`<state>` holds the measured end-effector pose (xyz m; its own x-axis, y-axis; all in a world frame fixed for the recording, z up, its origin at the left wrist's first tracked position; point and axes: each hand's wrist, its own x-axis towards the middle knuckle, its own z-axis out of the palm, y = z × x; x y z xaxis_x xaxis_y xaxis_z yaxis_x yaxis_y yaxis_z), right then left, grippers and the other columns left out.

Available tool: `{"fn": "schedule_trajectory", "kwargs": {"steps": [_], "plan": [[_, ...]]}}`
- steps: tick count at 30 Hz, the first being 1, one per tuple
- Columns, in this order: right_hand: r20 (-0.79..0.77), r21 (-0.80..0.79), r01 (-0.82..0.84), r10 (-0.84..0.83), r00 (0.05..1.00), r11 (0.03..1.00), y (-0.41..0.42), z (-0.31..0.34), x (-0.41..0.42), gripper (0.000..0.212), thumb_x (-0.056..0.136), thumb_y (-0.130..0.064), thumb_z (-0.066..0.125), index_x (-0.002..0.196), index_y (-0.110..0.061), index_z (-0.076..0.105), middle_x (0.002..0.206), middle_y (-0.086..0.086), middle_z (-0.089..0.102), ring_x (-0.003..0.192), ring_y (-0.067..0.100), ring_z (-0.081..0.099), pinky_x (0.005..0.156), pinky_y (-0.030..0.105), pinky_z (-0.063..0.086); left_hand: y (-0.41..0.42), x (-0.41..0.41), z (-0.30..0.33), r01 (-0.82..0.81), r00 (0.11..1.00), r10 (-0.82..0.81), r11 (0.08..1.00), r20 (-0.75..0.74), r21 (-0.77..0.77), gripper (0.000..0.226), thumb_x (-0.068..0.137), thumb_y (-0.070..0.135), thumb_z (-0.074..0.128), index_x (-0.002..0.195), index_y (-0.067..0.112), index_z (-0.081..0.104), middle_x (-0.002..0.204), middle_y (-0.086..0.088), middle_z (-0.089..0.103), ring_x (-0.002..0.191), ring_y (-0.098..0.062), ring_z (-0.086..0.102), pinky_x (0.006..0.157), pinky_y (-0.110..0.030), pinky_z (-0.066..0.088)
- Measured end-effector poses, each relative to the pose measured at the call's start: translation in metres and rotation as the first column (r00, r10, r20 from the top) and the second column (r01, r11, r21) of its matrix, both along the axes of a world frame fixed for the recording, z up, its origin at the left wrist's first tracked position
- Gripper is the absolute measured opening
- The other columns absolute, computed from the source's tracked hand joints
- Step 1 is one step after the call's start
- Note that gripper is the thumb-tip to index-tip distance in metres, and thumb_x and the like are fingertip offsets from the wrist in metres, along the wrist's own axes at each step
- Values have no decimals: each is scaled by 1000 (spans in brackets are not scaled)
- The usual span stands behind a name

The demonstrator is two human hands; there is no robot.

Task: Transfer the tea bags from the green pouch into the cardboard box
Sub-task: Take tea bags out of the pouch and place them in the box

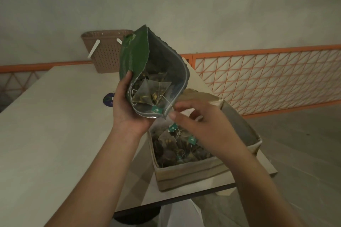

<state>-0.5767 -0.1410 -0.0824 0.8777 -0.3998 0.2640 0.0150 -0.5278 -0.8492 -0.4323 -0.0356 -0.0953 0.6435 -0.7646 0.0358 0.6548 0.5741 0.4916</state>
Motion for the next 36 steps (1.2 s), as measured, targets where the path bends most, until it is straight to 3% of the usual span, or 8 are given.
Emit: {"fn": "schedule_trajectory", "kwargs": {"steps": [4, 7, 15, 19, 23, 27, 30, 36], "plan": [[-44, -26, 6, -7, 999, 1000, 2, -7, 6, 13, 86, -38, 68, 92, -28, 74, 89, -17, 69, 65, 0, 55, 58, 10, 42, 3, 3, -2, -4, 1000, 4, 1000, 15, -8, 64, 92, 46, 58, 150, 21, 50, 154, -10, 48, 141, -33, 46, 99, -48, 53], [57, 80, 12, -16, 998, 997, -5, 4, 2, 10, 87, -29, 67, 88, -23, 75, 76, -15, 71, 60, -3, 56, 57, 7, 43, 5, 7, -4, 9, 1000, -9, 1000, 24, -23, 63, 93, 46, 57, 151, 22, 48, 154, -10, 48, 141, -33, 47, 104, -49, 50], [260, 274, -62, -12, 966, 960, -17, 39, -4, 16, 89, -19, 65, 98, -10, 74, 81, 4, 75, 63, 11, 62, 63, 18, 54, 2, 11, -8, 80, 995, -80, 997, 67, -9, 72, 91, 46, 60, 156, 24, 37, 162, -12, 35, 148, -35, 35, 119, -50, 32], [269, 283, -64, -15, 963, 957, -21, 43, -4, 17, 88, -24, 65, 100, -16, 75, 85, 1, 75, 68, 10, 61, 65, 19, 53, 2, 6, -4, 38, 999, -38, 999, 21, -9, 65, 93, 47, 55, 153, 25, 44, 158, -9, 44, 143, -33, 44, 102, -46, 52], [355, 321, -40, -81, 931, 946, -25, 46, -5, 14, 90, -22, 64, 97, -14, 74, 85, 4, 74, 69, 12, 61, 62, 21, 51, 3, -1, 1, 10, 1000, -10, 999, 2, -33, 61, 92, 46, 55, 149, 23, 51, 151, -9, 52, 127, -34, 58, 89, -44, 58], [299, 253, -10, -68, 952, 967, -33, 40, -8, 15, 89, -25, 65, 99, -19, 75, 74, 6, 66, 62, 11, 50, 54, 16, 44, 4, 1, -1, 67, 998, -67, 997, 5, -46, 59, 98, 48, 51, 151, 23, 47, 154, -9, 48, 140, -32, 48, 96, -45, 55], [263, 232, 38, -100, 960, 972, -42, 34, -13, 16, 88, -26, 67, 99, -21, 76, 78, 4, 70, 59, 2, 46, 52, 12, 41, 3, 5, -3, 85, 996, -85, 995, 8, -47, 57, 100, 49, 48, 152, 24, 47, 154, -8, 49, 140, -32, 48, 99, -47, 54], [298, 256, 129, -205, 932, 958, -65, 28, -24, 15, 88, -22, 66, 100, -16, 74, 77, 4, 67, 58, 5, 49, 52, 15, 43, -1, 2, -3, 70, 997, -70, 997, 12, -43, 59, 98, 46, 51, 152, 23, 46, 154, -9, 49, 140, -33, 48, 99, -47, 54]]}}
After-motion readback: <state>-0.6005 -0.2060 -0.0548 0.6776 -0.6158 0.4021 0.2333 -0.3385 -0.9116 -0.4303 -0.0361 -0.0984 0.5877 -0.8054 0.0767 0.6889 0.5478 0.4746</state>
